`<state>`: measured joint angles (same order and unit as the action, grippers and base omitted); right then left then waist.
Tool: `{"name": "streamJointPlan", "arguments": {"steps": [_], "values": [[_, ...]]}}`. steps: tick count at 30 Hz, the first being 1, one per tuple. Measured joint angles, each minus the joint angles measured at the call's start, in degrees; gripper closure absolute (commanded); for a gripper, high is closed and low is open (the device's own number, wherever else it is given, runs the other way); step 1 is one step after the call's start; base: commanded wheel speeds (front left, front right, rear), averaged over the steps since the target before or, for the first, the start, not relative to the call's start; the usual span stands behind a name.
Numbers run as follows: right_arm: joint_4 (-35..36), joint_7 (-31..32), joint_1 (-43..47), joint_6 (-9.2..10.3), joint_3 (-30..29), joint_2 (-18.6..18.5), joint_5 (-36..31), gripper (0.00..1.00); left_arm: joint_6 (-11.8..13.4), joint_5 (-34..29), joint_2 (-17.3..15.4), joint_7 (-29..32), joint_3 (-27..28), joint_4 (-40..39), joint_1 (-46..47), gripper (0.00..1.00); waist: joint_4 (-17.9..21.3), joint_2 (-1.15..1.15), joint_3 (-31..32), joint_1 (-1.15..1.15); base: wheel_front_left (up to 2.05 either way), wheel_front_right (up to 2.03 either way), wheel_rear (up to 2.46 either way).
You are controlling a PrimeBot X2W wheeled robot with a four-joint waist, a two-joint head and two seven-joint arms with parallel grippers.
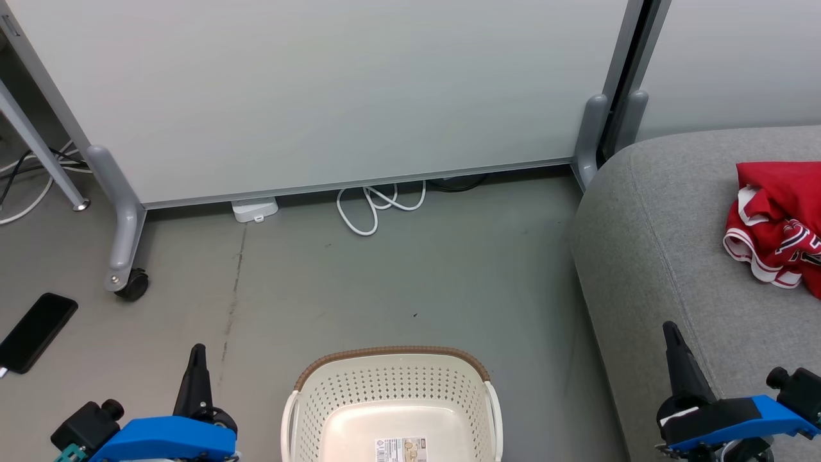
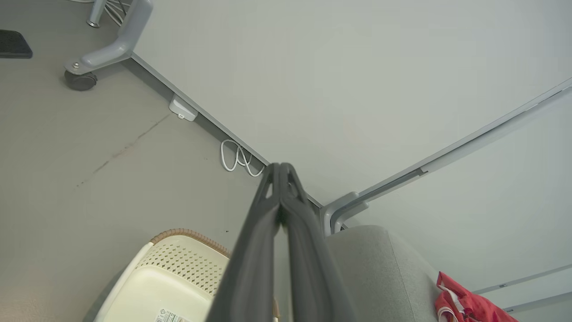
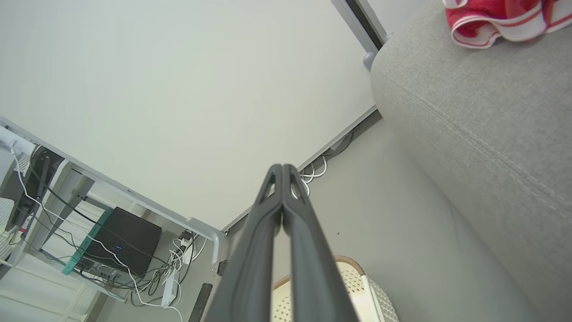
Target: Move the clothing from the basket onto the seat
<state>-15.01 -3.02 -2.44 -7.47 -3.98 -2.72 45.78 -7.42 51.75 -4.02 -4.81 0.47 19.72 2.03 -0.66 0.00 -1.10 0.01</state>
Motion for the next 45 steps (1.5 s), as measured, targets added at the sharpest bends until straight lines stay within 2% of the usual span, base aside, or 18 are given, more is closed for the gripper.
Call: {"name": "streamJointPlan", "arguments": {"steps": [19, 45], "values": [[0.27, 2.83, -0.98, 0.0, -0.71, 0.0, 13.59, 1.0, 0.0, 11.76, 0.33, 3.3, 1.77, -1.58, 0.92, 1.0, 0.15, 0.0, 0.21, 0.0, 0.0, 0.0, 0.0], [0.56, 6.0, -2.05, 0.0, -1.59, -0.01, 29.04, 1.0, 0.0, 25.36, 0.75, 7.09, 3.82, -3.48, 2.34, 1.0, 0.36, 0.0, 0.5, 0.0, 0.0, 0.0, 0.0]]}}
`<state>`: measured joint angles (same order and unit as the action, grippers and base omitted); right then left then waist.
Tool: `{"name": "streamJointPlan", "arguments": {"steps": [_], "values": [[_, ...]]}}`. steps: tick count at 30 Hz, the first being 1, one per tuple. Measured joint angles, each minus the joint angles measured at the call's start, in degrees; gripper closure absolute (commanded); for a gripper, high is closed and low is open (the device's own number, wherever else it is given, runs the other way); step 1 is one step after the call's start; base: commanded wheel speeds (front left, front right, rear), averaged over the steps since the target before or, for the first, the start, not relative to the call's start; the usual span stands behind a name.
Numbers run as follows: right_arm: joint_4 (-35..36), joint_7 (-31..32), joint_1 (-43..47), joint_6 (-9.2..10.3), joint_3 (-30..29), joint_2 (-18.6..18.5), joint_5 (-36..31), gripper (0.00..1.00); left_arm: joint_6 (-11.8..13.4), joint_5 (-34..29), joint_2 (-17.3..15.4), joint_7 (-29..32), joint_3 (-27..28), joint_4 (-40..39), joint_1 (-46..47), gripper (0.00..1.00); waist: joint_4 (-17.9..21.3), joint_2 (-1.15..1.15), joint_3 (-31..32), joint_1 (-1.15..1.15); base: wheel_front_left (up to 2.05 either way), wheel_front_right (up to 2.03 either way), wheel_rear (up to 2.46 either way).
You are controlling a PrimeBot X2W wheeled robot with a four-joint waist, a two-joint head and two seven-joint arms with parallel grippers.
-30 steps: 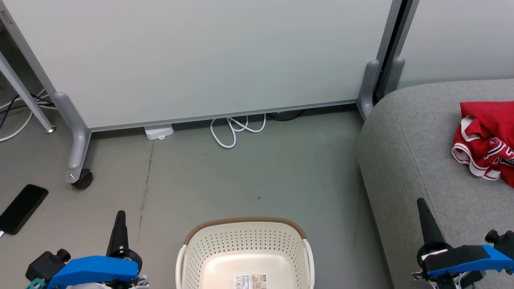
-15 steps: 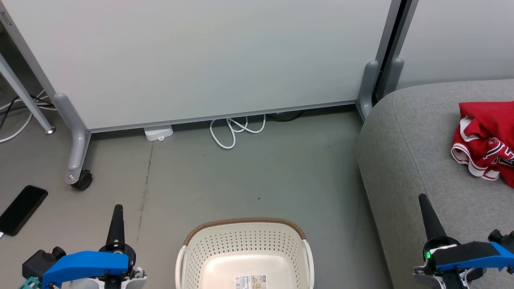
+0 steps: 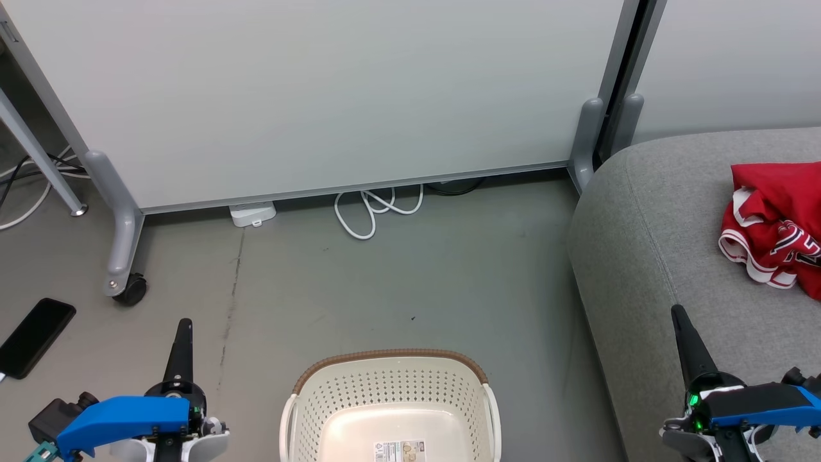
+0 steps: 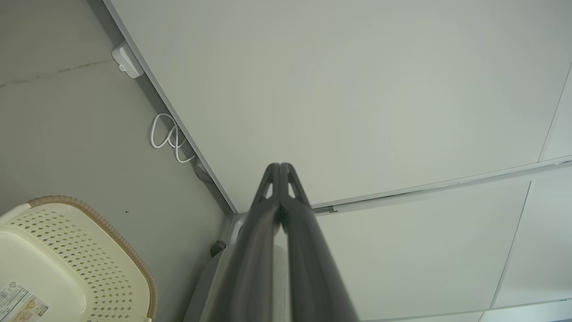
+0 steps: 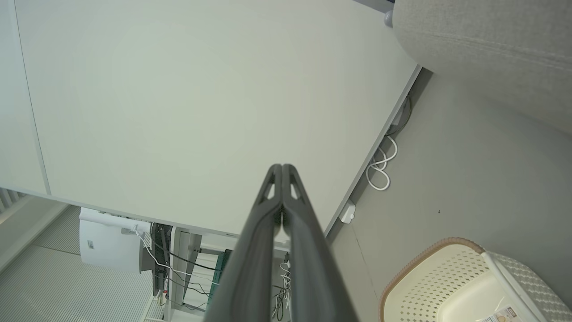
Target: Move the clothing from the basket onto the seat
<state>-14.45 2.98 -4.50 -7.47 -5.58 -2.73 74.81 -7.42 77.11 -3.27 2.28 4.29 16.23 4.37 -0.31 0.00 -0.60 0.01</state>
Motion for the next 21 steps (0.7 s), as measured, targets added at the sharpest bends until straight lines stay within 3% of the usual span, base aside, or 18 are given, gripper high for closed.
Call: {"name": "streamJointPlan", "arguments": {"steps": [21], "values": [[0.18, 2.02, -0.81, 0.0, -0.51, -0.01, 9.98, 1.0, 0.0, 8.7, 0.22, 2.47, 1.21, -1.22, 0.81, 1.0, 0.16, 0.0, 0.23, 0.0, 0.0, 0.0, 0.0]]}}
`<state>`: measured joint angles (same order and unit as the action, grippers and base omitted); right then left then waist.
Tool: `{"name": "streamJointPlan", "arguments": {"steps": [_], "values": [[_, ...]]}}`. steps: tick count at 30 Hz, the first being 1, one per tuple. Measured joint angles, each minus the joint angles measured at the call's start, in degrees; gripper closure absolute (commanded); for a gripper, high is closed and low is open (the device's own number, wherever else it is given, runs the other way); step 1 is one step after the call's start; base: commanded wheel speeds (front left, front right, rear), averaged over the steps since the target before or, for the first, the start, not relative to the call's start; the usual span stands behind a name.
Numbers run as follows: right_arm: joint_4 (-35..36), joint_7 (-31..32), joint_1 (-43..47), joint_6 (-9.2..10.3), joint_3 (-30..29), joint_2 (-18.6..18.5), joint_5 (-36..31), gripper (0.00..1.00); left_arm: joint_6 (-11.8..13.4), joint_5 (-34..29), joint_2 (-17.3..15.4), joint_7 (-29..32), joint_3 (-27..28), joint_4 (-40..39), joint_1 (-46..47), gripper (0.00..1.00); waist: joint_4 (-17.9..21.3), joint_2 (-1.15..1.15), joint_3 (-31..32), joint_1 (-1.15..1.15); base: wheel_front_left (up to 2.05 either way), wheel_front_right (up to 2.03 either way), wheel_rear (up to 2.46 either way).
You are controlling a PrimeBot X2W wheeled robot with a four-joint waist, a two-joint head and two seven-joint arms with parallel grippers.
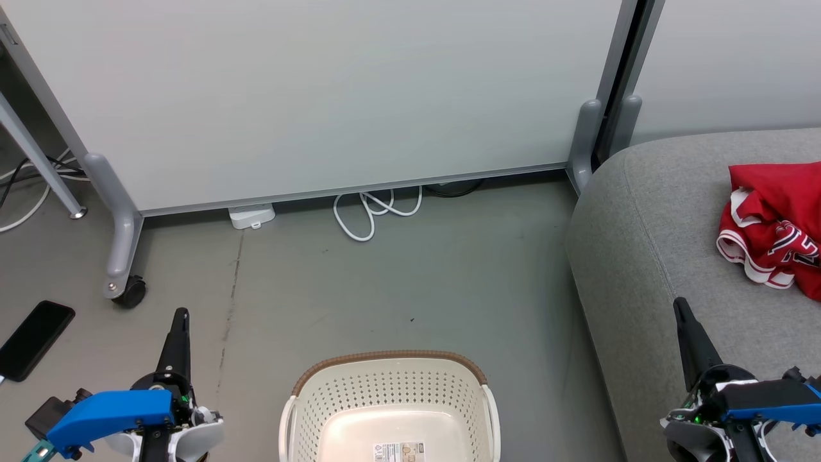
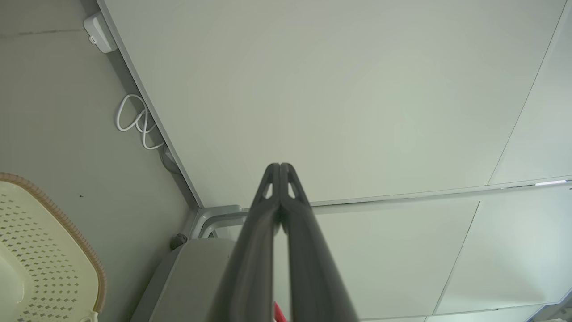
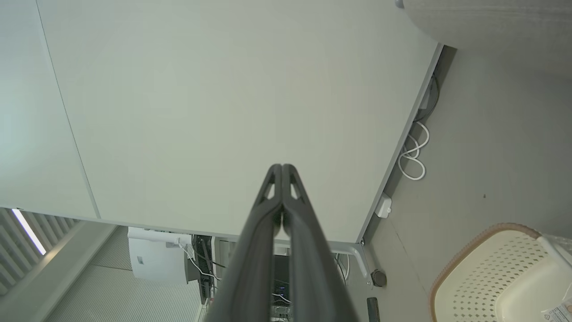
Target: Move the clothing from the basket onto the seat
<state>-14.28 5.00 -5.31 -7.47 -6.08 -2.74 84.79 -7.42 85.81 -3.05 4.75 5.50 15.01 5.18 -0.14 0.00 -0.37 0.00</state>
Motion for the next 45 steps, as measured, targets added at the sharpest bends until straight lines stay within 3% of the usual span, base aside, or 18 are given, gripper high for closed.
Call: {"name": "streamJointPlan", "arguments": {"steps": [19, 45], "values": [[0.15, 1.48, -0.48, 0.0, -0.42, -0.01, 7.54, 1.0, 0.0, 6.53, 0.14, 1.77, 1.03, -0.9, 0.68, 1.0, 0.14, 0.0, 0.2, 0.0, 0.0, 0.0, 0.0], [0.16, 1.48, -0.62, 0.0, -0.43, -0.01, 7.55, 1.0, 0.0, 6.51, 0.15, 1.78, 1.04, -0.92, 0.76, 1.0, 0.14, 0.0, 0.2, 0.0, 0.0, 0.0, 0.0]]}}
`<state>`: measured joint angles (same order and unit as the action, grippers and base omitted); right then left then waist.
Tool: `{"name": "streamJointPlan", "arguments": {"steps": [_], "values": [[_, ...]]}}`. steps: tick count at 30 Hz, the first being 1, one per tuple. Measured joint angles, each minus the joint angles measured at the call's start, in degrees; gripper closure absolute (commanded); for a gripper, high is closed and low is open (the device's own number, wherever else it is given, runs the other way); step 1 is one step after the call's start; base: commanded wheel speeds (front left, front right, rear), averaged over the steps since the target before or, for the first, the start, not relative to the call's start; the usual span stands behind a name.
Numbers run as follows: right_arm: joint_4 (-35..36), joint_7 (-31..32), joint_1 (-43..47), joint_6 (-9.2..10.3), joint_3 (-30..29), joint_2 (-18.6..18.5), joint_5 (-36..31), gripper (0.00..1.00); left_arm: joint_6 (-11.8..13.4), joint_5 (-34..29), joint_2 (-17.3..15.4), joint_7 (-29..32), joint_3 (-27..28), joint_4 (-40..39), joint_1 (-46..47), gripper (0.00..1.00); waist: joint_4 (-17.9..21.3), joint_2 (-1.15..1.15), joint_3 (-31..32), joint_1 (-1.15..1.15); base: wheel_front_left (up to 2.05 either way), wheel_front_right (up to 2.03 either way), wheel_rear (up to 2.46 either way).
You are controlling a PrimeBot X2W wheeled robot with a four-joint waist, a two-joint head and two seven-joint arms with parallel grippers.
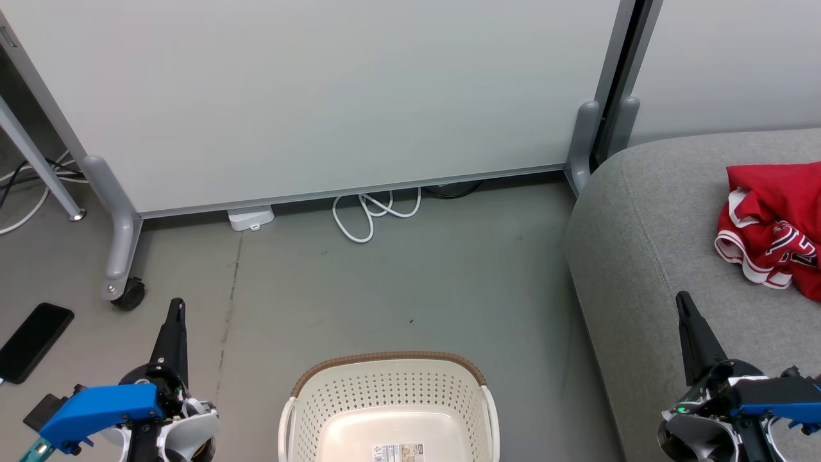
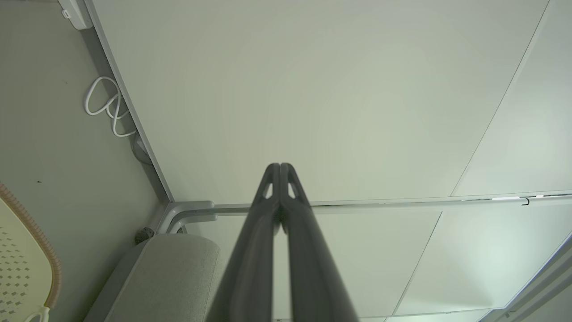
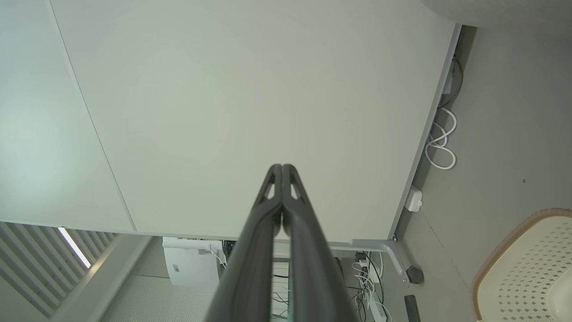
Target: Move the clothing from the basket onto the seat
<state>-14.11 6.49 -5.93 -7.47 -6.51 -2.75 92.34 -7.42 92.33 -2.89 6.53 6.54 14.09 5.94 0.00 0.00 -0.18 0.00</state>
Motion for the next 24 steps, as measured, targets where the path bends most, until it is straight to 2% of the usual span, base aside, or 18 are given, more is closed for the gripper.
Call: {"name": "streamJointPlan", "arguments": {"steps": [24], "values": [[0.0, 0.0, 0.0, 0.0, 0.0, 0.0, 0.0, 1.0, 0.0, 0.0, 0.0, 0.0, 0.0, 0.0, 0.0, 1.0, 0.0, 0.0, 0.0, 0.0, 0.0, 0.0, 0.0]]}}
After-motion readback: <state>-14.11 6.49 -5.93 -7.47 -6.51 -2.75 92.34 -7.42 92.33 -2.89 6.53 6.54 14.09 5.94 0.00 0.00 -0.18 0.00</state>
